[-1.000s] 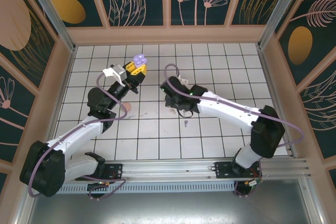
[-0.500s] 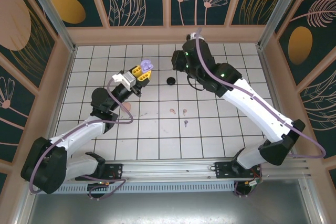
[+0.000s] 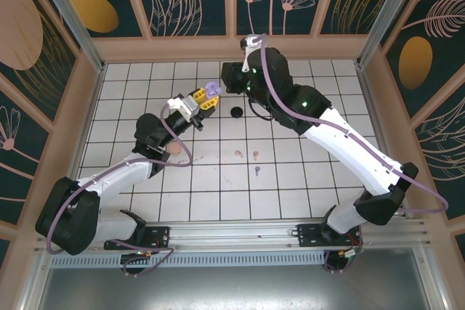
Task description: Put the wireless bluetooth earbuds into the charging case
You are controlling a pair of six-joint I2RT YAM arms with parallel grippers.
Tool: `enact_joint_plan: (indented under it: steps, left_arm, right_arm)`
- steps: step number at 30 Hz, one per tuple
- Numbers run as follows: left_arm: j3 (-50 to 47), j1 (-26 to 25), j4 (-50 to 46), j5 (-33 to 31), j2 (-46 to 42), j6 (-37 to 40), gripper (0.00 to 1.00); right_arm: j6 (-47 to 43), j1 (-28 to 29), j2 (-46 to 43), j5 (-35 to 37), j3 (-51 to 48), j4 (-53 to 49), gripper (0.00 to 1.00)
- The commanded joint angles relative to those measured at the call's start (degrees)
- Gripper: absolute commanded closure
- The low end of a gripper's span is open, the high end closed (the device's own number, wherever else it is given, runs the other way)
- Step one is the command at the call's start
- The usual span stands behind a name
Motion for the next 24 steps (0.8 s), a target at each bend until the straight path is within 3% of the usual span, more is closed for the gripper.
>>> enact_joint_plan:
  steps: [1,24]
  left_arm:
    - [2.20,-0.42,0.43,1.64,0.71,-0.92,1.00]
    - [3.44,-0.61,0.03,2.17,0.56,-3.36,1.00]
  right_arm:
    - [-3.10,1.79,-0.34,-0.23,-1.34,4.65,0.81]
    - [-1.67,3.92,-0.36,-0.80,-6.81,6.92,0.81]
